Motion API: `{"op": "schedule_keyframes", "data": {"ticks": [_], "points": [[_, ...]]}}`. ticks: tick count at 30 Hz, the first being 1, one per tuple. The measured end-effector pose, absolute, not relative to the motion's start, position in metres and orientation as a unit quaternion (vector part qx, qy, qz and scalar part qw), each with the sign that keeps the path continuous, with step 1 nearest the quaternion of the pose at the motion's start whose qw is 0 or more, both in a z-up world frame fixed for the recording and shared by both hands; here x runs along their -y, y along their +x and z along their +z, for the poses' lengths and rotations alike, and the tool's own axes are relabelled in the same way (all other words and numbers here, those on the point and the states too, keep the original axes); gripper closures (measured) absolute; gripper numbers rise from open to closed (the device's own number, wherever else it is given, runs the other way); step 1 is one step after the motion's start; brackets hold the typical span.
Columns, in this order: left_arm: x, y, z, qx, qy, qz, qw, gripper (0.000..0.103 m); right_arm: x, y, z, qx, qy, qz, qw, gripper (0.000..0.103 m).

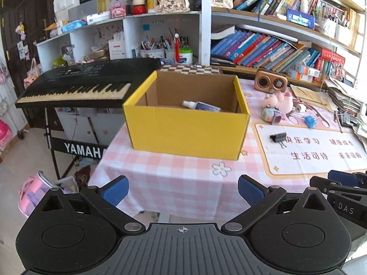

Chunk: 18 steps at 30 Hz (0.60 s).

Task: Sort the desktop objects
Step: 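Withdraw both tools up and away from the yellow box, then lower the left tool onto the black binder clip and close it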

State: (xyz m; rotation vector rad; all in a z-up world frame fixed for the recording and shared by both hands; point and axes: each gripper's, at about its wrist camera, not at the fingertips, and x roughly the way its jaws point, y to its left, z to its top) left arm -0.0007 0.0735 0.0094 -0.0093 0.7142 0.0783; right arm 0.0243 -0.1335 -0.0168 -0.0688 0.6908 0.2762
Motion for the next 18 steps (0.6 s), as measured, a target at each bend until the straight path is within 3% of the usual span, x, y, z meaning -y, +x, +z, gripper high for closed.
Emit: {"op": "schedule_keyframes", "data": {"ticks": [18], "points": [[-0.033, 0.001, -0.016, -0.386, 0.019, -0.023, 0.922, 0.001, 0.164, 0.002, -0.039, -0.373, -0.020, 0.071, 0.925, 0.061]]}}
